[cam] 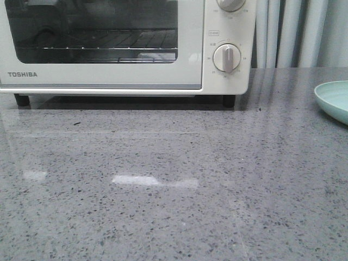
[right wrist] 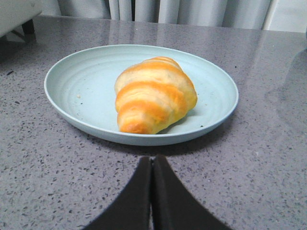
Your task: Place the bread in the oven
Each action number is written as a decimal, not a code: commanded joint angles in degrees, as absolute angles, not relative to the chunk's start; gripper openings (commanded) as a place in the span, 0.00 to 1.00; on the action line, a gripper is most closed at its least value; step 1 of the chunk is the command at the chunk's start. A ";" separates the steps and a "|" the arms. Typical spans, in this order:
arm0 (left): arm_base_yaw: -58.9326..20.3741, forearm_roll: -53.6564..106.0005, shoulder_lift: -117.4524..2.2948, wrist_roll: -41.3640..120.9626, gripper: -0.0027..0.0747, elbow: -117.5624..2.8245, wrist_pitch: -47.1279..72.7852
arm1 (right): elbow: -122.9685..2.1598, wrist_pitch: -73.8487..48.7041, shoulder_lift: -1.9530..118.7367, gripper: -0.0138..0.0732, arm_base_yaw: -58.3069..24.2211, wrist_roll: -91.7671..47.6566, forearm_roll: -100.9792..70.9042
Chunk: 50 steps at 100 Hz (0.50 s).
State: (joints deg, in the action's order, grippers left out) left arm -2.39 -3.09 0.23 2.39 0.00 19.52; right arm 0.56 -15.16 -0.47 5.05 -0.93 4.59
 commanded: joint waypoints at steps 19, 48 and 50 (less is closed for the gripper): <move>-2.89 -1.78 1.85 1.85 0.01 1.40 10.71 | 1.33 -7.02 -1.40 0.09 5.36 -0.41 5.06; -2.89 15.81 1.85 1.75 0.01 1.40 -4.04 | 1.22 11.01 -1.40 0.09 5.36 -0.41 5.06; -2.89 15.92 1.85 1.75 0.01 1.40 -4.57 | 1.22 13.25 -1.40 0.09 5.36 -0.41 5.06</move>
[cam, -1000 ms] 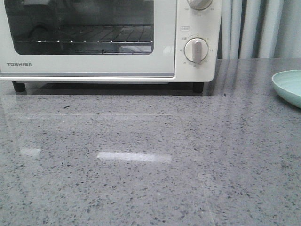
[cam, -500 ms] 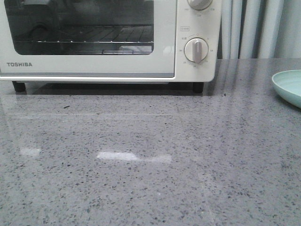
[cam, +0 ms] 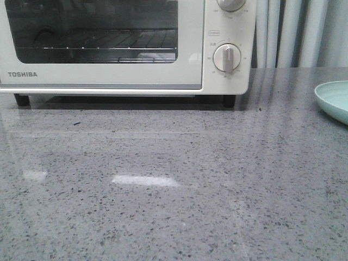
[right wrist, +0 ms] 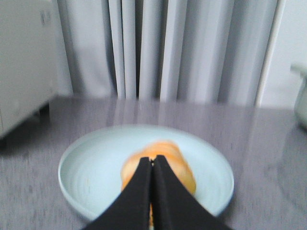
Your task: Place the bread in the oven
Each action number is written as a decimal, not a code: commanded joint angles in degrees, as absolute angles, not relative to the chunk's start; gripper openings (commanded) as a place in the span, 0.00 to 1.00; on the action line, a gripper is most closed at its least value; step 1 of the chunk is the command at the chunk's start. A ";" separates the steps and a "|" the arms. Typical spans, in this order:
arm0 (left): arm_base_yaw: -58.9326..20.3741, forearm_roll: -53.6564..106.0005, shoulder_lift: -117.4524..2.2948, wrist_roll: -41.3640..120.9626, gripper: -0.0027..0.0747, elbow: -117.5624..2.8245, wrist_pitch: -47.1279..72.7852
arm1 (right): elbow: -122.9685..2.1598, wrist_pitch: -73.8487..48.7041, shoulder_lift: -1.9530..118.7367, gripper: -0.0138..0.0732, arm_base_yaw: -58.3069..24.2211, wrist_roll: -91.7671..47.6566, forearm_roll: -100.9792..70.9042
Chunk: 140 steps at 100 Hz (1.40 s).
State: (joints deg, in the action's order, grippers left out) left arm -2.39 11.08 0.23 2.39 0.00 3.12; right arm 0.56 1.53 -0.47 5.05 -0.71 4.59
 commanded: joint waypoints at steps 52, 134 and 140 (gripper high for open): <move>-3.32 20.72 1.59 1.75 0.01 1.30 -15.54 | -8.45 7.08 -1.14 0.09 5.36 20.00 4.95; -16.36 6.86 -21.61 2.07 0.01 -29.19 -12.12 | -44.27 -31.46 32.18 0.09 5.36 11.59 4.95; -18.22 6.86 -24.86 1.93 0.01 -31.29 -12.33 | -47.65 -33.89 34.26 0.09 5.36 9.29 4.95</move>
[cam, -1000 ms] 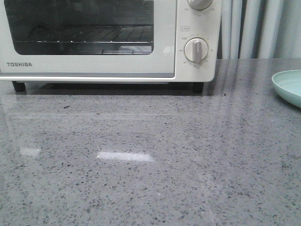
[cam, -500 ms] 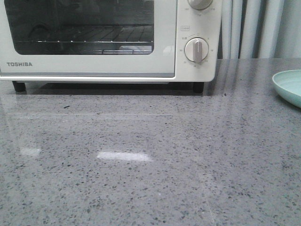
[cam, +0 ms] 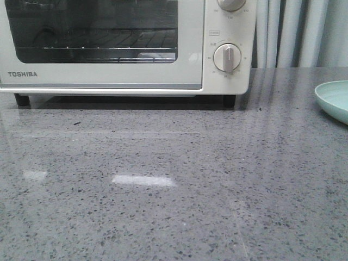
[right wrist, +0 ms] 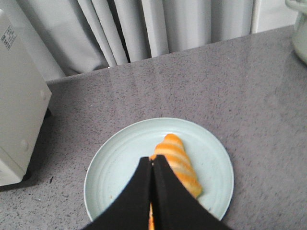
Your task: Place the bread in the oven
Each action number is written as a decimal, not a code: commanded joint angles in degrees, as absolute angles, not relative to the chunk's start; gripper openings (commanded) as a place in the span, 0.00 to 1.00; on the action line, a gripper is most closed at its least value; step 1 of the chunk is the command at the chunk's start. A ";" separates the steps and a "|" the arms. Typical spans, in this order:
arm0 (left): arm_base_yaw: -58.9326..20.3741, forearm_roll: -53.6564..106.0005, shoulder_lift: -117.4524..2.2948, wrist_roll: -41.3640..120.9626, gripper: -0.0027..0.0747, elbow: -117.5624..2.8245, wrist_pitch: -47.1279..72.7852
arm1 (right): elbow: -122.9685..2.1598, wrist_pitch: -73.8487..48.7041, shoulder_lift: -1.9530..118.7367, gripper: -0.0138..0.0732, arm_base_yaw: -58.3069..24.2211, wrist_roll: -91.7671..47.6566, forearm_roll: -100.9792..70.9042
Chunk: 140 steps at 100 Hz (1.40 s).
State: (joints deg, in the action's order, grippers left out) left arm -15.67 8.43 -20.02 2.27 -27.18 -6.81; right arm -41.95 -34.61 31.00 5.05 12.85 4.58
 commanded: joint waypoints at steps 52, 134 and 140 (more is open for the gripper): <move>-26.19 5.17 -54.66 2.36 0.01 -54.76 7.62 | -73.54 -51.38 46.23 0.09 5.36 3.84 4.84; -26.29 5.17 -71.08 3.80 0.01 -66.53 17.81 | -82.83 -54.78 56.41 0.09 5.36 -0.70 -2.22; -26.29 5.17 -71.90 3.80 0.01 -67.13 20.49 | -82.83 -54.78 56.41 0.09 5.36 -0.70 -2.22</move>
